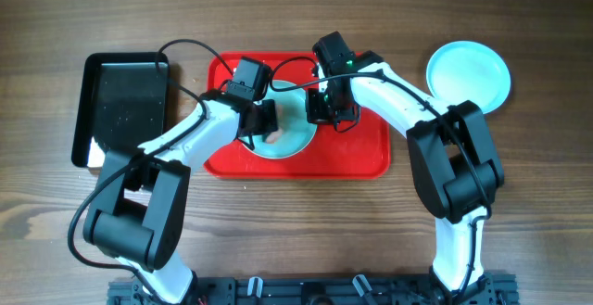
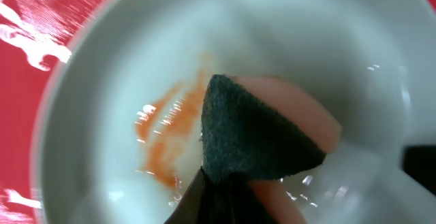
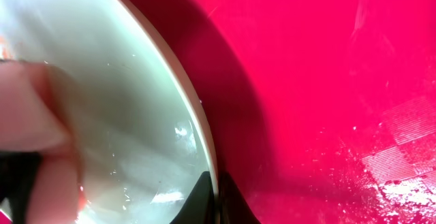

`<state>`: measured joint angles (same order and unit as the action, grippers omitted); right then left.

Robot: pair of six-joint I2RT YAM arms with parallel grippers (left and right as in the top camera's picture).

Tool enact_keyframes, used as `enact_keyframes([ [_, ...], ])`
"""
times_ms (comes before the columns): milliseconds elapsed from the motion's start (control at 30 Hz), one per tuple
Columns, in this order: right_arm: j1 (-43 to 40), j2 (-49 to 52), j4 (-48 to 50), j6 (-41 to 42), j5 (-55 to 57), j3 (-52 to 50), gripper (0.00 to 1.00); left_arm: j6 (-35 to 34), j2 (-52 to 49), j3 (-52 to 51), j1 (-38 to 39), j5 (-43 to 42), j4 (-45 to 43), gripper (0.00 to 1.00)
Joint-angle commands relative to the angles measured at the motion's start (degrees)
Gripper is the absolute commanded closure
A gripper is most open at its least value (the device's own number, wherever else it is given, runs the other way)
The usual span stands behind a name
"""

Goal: Clean dirty plates on tray and stack at the side
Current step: 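Scrub the last plate with the sponge in the left gripper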

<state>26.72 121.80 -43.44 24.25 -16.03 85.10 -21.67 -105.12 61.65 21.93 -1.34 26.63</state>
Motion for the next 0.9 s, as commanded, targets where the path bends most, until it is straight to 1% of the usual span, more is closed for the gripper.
enact_keyframes([
  [0, 0.07, 0.63, -1.25, -0.22, 2.49, -0.44, 0.96, 3.72, -1.64, 0.17, -0.35, 14.84, 0.61, 0.96],
  [100, 0.07, 0.63, -1.68, -0.28, 2.75, -0.44, 0.96, 3.69, -1.62, 0.20, -1.60, 23.78, 0.35, 0.96],
  [133, 0.07, 0.63, -1.68, -0.26, 2.73, -0.44, 0.96, 3.69, -1.60, 0.20, -2.21, 24.79, -0.17, 0.96],
  [233, 0.07, 0.63, -1.70, -0.28, 2.75, -0.44, 0.96, 3.72, -0.07, 1.64, -3.37, 23.93, -0.42, 0.96],
  [367, 0.07, 0.63, -1.79, -0.26, 2.71, -0.44, 0.95, 3.67, 5.60, 2.78, -3.32, 8.48, 0.02, 0.96],
  [433, 0.07, 0.63, -1.84, -0.31, 2.71, -0.44, 0.96, 3.65, 8.87, 2.78, -3.30, -5.35, 0.94, 0.96],
  [500, 0.07, 0.63, -1.81, -0.28, 2.69, -0.44, 0.96, 3.17, 9.40, 2.75, -3.21, -15.63, 1.68, 0.96],
  [633, 0.07, 0.63, -1.75, -0.24, 2.69, -0.44, 0.96, 1.88, 7.54, 2.73, -2.16, -15.61, 2.95, 0.96],
  [867, 0.07, 0.63, -1.81, -0.09, 2.67, -0.44, 0.96, 1.51, -2.03, 2.73, -2.19, -15.54, -1.90, 0.96],
])
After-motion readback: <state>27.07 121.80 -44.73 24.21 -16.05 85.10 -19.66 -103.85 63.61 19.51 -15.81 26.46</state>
